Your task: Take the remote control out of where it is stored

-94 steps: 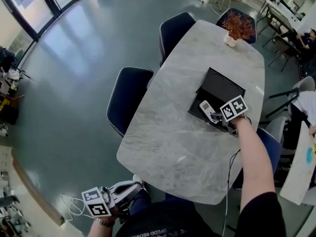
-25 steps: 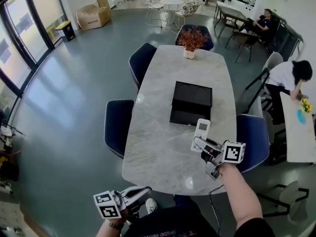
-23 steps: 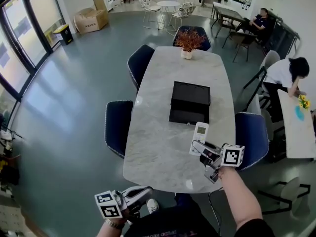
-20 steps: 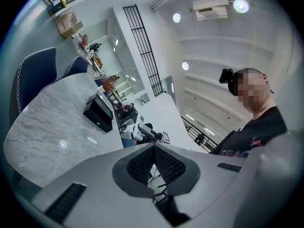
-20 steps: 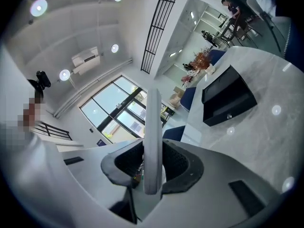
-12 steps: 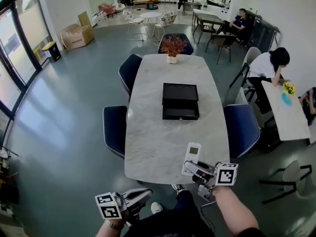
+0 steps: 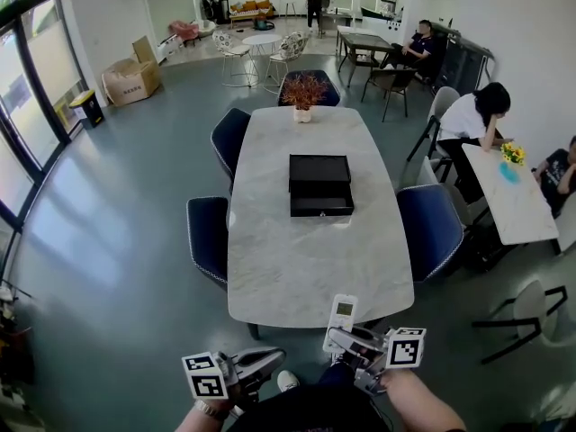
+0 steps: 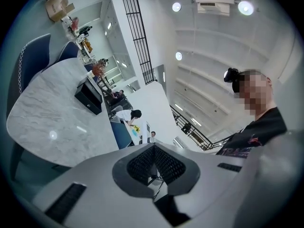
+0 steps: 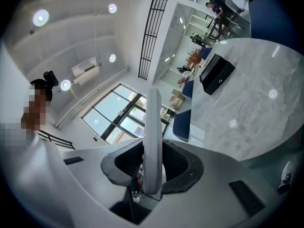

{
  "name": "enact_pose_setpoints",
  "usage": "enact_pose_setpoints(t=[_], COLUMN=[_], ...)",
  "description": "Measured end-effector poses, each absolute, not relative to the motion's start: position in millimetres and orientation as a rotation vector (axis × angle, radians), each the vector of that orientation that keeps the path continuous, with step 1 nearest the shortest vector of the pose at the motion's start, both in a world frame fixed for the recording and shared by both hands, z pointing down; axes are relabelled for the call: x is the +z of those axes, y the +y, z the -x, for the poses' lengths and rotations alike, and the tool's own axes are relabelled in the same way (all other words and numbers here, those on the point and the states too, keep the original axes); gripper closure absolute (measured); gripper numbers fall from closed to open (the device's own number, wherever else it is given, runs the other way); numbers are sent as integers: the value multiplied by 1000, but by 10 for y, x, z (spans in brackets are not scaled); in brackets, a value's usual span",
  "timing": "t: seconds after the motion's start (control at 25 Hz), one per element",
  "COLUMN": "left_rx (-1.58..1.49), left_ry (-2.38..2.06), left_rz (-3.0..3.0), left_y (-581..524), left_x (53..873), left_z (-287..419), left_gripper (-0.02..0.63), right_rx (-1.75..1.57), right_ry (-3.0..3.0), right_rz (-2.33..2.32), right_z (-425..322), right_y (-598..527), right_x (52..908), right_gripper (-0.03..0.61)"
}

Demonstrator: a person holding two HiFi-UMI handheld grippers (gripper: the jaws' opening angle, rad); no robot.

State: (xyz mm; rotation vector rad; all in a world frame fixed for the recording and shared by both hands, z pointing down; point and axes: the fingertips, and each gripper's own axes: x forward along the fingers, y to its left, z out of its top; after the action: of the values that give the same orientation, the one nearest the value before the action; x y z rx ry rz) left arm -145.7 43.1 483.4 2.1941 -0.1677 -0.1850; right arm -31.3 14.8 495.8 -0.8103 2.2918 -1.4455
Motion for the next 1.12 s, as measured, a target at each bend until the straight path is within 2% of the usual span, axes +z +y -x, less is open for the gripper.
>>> enact_pose_setpoints(t=[0.28, 0.72, 1.12], left_rx=[-173, -170, -175], left_ry=[-139, -176, -286], left_rz=[-2210, -2185, -2172], left_y=[522, 996, 1410], left_x=[4780, 4786, 4847], left_z=[1216, 394, -34], left_gripper=[611, 611, 611], right_rx=[-1497, -1479, -1535], right_ry=[2198, 2295, 2305], right_rz=[735, 661, 521], right_z=[301, -199, -568], right_y=[517, 1050, 1467], right_x=[4940, 4932, 4971], right_gripper=[463, 463, 463])
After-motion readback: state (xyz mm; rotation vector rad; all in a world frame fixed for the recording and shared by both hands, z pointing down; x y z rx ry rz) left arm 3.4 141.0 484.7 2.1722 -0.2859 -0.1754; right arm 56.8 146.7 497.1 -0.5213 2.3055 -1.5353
